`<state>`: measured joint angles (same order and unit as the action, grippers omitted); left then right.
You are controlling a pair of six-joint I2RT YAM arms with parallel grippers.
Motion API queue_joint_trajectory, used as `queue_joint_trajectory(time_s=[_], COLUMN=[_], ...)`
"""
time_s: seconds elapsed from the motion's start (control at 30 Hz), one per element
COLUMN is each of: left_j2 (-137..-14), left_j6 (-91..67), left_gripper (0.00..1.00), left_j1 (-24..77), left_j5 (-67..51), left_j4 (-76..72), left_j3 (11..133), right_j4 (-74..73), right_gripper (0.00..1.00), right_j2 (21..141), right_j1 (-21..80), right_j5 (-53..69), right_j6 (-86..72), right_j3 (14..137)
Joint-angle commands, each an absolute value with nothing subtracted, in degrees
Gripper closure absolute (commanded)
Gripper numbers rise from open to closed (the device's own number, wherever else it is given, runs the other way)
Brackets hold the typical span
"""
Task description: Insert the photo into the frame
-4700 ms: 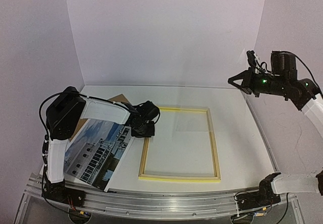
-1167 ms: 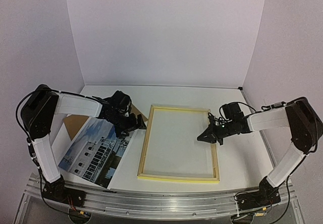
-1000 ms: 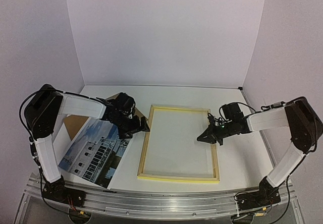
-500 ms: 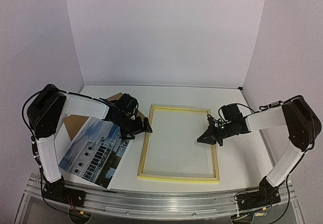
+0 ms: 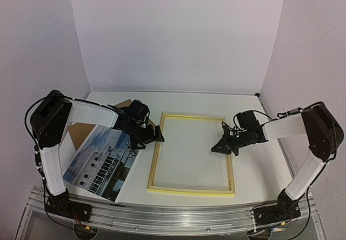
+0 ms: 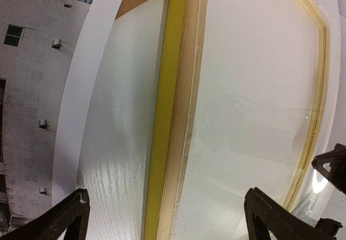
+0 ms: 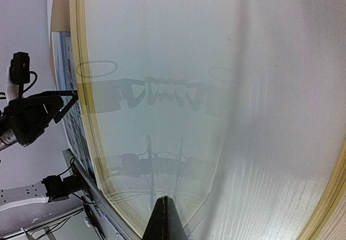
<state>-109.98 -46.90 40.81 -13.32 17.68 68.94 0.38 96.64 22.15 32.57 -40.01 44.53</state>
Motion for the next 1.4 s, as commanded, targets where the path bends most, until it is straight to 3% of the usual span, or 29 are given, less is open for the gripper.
queue_joint_trajectory(time_s=[0.0, 0.6, 1.07, 1.37], left_j2=[-110.6, -111.0, -112.3, -113.5], left_j6=[-47.3, -47.6, -48.3, -47.8], left_gripper=[0.00, 0.00, 0.01, 0.01], left_j1=[41.1, 41.2, 41.2, 41.2], left_j5=[-12.6, -11.5, -10.7, -11.5], left_j4=[17.7, 18.9, 19.7, 19.9], left_j3=[71.4, 71.9, 73.1, 74.0], right_j4=[0.3, 0.1, -6.7, -6.6], right_gripper=[1.00, 1.00, 1.00, 1.00], right_j2=[97.2, 99.2, 96.9, 100.8], right_j1=[21.7, 21.8, 21.7, 21.8], right_j5=[30.1, 34.3, 26.7, 32.3], right_j6=[-38.3, -40.1, -38.2, -36.6], right_j3=[47.0, 47.0, 46.4, 49.5])
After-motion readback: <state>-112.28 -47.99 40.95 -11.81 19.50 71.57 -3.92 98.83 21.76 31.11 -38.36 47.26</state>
